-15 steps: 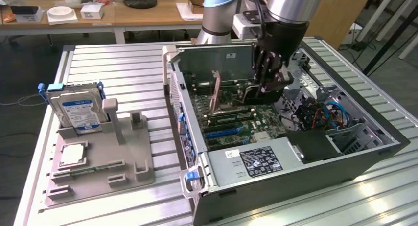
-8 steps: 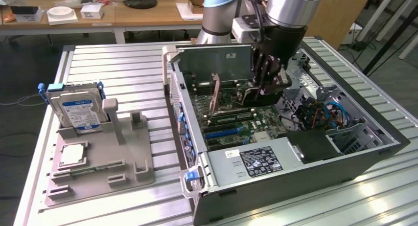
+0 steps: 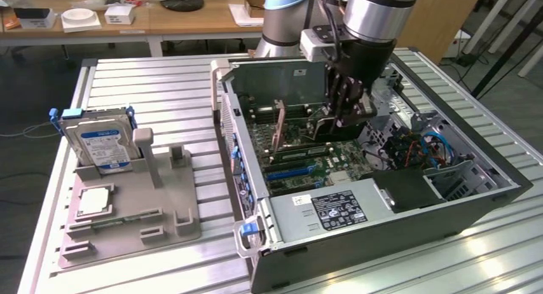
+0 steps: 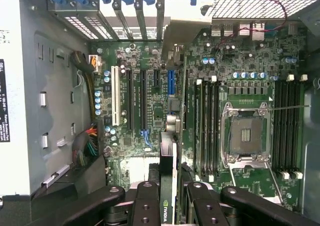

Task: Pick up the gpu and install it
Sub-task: 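Press down on the gpu until it lock into place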

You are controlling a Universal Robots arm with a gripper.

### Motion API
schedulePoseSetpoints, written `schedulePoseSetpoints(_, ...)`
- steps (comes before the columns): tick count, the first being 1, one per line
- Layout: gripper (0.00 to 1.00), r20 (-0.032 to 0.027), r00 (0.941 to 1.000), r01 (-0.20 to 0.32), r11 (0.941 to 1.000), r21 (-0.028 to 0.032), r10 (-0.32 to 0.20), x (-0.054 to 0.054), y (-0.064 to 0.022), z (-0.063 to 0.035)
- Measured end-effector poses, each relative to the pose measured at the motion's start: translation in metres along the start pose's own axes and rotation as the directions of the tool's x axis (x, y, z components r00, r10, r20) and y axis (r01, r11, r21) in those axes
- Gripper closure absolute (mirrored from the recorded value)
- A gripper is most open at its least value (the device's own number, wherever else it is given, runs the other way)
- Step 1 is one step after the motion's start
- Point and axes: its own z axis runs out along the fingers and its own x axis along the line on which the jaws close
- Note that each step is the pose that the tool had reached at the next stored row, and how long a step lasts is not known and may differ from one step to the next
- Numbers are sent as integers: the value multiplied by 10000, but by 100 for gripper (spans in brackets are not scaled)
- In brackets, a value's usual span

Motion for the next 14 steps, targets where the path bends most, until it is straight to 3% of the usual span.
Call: schedulePoseSetpoints(14, 74, 0, 10000, 6, 10000, 1, -6, 0, 3, 38)
